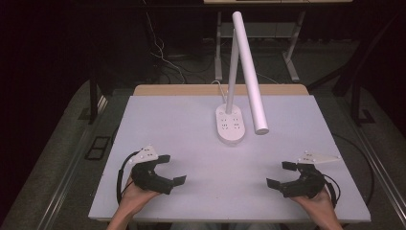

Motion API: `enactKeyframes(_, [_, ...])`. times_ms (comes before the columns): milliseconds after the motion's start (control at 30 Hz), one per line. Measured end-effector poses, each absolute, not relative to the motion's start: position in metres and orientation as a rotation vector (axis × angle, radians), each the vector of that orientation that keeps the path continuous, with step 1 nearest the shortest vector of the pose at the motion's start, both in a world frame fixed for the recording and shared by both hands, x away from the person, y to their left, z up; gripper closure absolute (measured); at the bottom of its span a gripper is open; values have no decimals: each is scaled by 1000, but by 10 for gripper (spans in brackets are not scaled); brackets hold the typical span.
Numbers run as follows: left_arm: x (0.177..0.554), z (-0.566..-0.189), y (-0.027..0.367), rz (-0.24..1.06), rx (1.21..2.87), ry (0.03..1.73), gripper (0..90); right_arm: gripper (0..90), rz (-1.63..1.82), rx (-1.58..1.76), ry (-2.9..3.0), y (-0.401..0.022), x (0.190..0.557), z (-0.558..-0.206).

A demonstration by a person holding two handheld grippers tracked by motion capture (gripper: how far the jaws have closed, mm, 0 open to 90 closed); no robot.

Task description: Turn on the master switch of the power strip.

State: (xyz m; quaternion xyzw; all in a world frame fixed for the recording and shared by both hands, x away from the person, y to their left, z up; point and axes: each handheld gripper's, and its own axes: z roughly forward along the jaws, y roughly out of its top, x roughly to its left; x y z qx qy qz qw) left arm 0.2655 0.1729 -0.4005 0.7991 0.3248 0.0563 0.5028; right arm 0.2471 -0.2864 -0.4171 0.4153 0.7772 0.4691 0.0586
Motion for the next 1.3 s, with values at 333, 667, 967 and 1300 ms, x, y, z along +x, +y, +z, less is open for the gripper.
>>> enactKeyframes(333, [279, -395, 169, 103, 1954, 785, 0, 2, 1418, 1259, 2361, -286, 247, -417])
enactKeyframes(667, [292, -390, 164, 80, 1985, 772, 0, 2, 1414, 1260, 2357, -288, 247, -418])
enactKeyframes(967, [302, -386, 158, 65, 2003, 760, 0, 2, 1417, 1267, 2352, -288, 247, -418])
enactKeyframes(1300, [316, -377, 151, 58, 2027, 742, 0, 2, 1421, 1270, 2358, -287, 249, -419])
